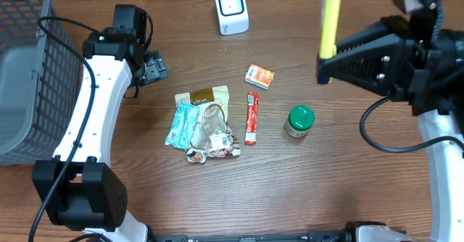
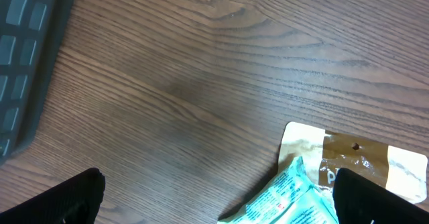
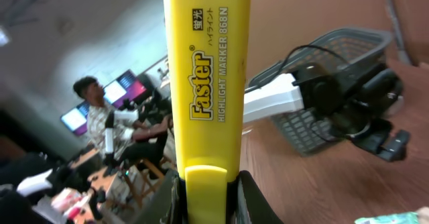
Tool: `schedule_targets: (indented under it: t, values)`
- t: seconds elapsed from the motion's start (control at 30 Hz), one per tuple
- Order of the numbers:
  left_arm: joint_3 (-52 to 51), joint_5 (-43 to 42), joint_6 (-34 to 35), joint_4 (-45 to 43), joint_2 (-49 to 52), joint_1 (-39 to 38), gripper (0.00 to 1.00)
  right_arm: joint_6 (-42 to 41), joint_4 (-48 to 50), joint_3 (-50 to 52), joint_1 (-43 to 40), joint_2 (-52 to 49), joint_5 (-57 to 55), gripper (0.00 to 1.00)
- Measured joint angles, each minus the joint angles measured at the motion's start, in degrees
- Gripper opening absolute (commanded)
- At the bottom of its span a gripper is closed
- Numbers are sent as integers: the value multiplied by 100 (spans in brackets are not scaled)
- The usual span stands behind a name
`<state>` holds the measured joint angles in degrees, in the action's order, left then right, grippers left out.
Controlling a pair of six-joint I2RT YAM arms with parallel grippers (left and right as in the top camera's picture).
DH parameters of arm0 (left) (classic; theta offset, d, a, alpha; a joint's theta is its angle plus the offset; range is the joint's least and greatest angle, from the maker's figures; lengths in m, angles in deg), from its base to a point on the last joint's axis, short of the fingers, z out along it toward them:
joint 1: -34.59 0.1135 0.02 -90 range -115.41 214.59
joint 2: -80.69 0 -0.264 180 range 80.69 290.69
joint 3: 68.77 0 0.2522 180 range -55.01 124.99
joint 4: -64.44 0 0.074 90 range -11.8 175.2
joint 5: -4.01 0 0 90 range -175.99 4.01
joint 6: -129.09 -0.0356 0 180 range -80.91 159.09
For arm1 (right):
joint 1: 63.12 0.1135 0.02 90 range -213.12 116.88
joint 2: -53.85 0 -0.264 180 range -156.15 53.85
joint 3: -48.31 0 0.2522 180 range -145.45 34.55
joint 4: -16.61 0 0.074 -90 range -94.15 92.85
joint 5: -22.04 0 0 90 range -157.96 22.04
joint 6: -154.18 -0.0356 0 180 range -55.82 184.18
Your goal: Scan the item barcode
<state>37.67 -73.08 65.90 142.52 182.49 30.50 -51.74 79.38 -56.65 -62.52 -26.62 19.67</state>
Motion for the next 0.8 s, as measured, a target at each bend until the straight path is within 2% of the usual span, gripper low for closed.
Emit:
schedule_targets:
  t: [0.17,0.8]
  values:
    - [0,0,0,-2,0,0,100,4,1088,0,138,22,-2,4]
    - [0,0,0,-2,0,0,100,11,1021,0,142,22,-4,4]
